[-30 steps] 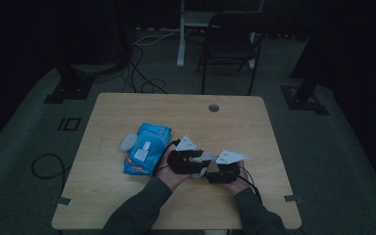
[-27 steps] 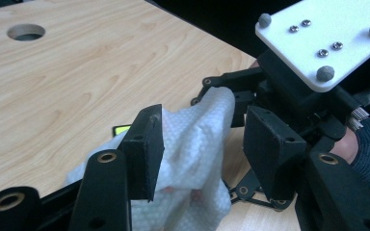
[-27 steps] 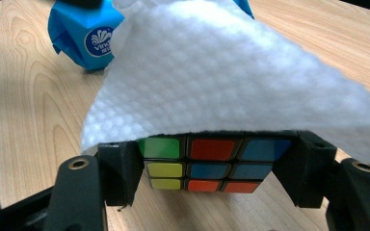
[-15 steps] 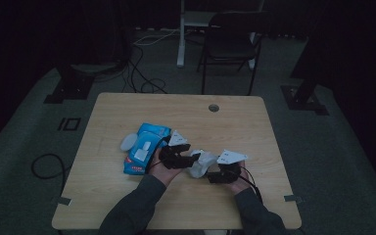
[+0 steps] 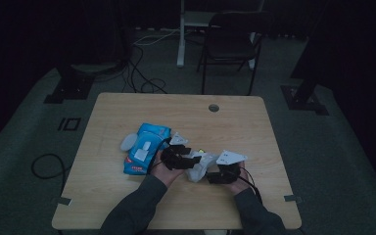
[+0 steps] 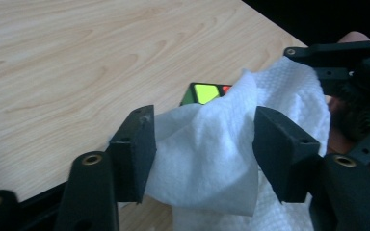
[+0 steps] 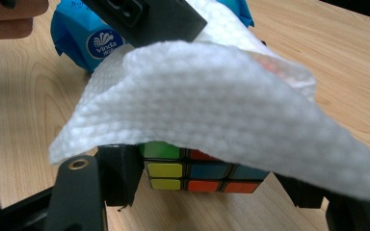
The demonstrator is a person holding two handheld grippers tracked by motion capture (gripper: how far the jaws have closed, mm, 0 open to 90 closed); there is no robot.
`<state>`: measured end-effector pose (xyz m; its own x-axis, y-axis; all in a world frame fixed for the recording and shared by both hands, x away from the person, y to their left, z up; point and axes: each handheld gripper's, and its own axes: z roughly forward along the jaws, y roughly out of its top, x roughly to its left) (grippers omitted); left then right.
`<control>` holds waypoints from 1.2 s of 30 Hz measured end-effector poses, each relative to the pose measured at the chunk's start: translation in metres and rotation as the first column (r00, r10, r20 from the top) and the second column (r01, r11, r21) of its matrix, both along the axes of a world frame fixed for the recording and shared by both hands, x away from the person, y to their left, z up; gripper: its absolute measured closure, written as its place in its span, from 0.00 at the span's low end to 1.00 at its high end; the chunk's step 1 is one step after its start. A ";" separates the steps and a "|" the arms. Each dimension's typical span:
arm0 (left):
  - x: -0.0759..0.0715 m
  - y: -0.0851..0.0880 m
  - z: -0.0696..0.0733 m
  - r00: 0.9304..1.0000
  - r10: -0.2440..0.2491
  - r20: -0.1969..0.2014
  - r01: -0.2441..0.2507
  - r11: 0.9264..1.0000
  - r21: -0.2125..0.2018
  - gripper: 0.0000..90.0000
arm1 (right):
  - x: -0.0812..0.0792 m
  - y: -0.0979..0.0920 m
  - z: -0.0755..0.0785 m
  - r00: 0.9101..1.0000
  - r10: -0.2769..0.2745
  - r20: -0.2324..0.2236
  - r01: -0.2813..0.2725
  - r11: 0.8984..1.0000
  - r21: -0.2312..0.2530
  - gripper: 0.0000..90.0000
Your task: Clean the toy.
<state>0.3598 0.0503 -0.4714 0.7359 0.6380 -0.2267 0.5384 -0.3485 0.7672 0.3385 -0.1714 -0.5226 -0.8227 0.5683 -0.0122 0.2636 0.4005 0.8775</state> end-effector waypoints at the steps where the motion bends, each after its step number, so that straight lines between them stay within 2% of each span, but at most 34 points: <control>1: 0.000 0.000 0.000 1.000 -0.007 -0.005 0.007 1.000 -0.006 0.52 | 0.000 0.000 0.000 1.000 0.002 0.000 -0.002 1.000 0.000 0.39; 6: -0.001 -0.004 0.000 1.000 -0.013 -0.002 0.013 1.000 0.000 0.68 | -0.001 0.003 -0.002 1.000 0.013 0.000 -0.013 1.000 -0.013 0.39; 15: 0.004 -0.003 0.005 0.998 0.046 0.045 -0.047 0.999 0.025 0.92 | -0.003 0.008 -0.001 0.999 0.039 0.001 -0.039 0.999 -0.019 0.39; 23: 0.006 -0.005 0.005 0.995 0.070 0.064 -0.072 0.997 0.028 0.95 | -0.005 0.009 0.000 0.999 0.046 0.006 -0.046 0.999 -0.020 0.39; 31: -0.009 -0.015 0.005 0.991 0.008 0.135 -0.018 0.997 0.069 0.95 | -0.004 0.008 0.000 0.999 0.032 0.002 -0.032 0.999 -0.021 0.39; 36: -0.018 -0.018 0.003 0.989 -0.031 0.146 0.019 0.996 0.083 0.95 | -0.004 0.008 -0.001 1.000 0.025 0.003 -0.025 0.999 -0.023 0.39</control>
<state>0.3419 0.0325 -0.4681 0.7733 0.6310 -0.0624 0.4119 -0.4250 0.8061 0.3348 -0.1636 -0.5233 -0.8368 0.5469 -0.0273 0.2507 0.4270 0.8688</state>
